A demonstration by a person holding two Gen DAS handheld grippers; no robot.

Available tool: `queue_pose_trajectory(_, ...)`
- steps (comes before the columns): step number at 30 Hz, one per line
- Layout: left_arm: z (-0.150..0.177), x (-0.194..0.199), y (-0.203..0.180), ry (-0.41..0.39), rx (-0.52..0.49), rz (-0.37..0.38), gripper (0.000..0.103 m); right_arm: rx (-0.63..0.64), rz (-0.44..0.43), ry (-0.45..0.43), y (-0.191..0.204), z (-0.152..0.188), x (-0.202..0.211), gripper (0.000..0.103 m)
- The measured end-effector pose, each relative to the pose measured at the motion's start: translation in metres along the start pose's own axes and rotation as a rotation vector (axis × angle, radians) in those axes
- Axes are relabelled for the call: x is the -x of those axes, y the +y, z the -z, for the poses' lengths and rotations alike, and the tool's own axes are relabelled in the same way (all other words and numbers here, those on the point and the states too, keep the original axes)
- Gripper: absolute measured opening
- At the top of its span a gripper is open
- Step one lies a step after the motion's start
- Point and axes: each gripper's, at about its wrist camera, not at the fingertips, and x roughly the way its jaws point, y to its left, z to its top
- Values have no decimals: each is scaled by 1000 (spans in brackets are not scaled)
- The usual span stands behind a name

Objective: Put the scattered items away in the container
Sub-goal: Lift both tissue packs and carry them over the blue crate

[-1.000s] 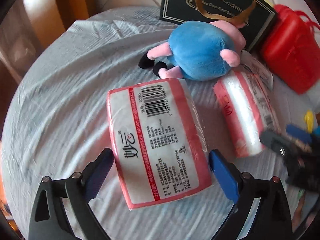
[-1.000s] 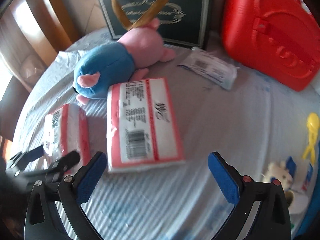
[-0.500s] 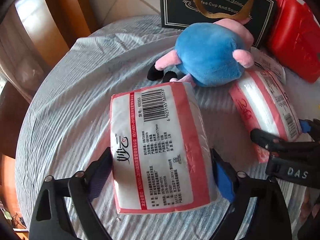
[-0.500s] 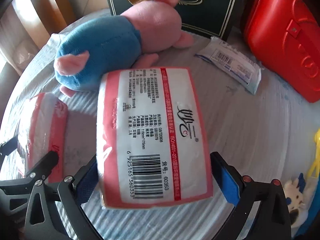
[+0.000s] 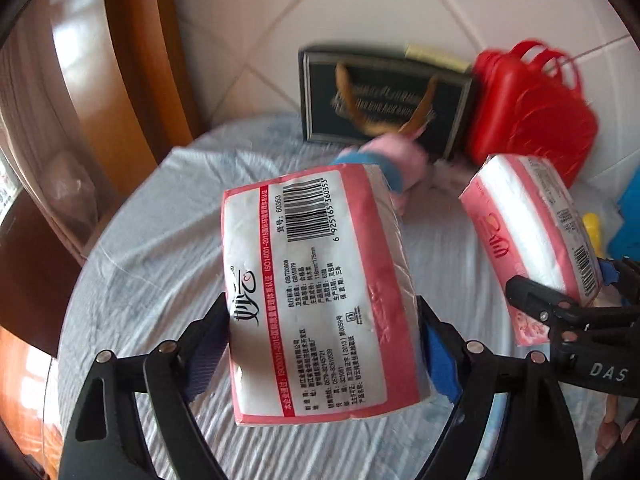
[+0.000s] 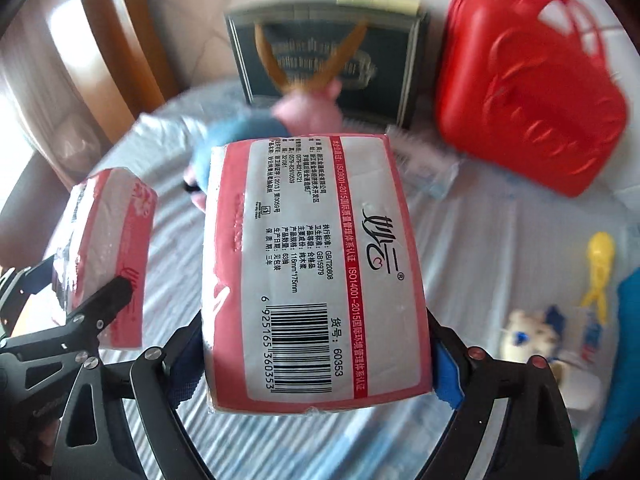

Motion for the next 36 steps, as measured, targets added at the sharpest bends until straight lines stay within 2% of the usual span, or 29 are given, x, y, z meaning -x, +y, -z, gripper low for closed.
queue_pose_trajectory(9,11,120,-38,-179,-2,9,85,22,57,-249,-11,25,142,91)
queue_pose_trajectory(13,22,158,-60,-233,14,-2,85,37,72,-347,-26,48,199,91)
queue_pose_trajectory(17,30,196,-87,-287,1,17,85,41,92,-422,-45,70,247,91)
queue_pose_trajectory(23,35,237,-134,-375,-96,136,85,-29,191,-498,-78,103,308,91)
queue_pose_trajectory(26,35,251,-158,-388,-128,199,85,-74,272,-514,-96,119,338,91)
queue_pose_trajectory(29,33,269,-190,-410,-170,255,86,-124,316,-525,-121,129,371,91)
queue_pose_trajectory(36,9,312,-292,-442,-261,352,86,-188,443,-583,-201,143,447,91)
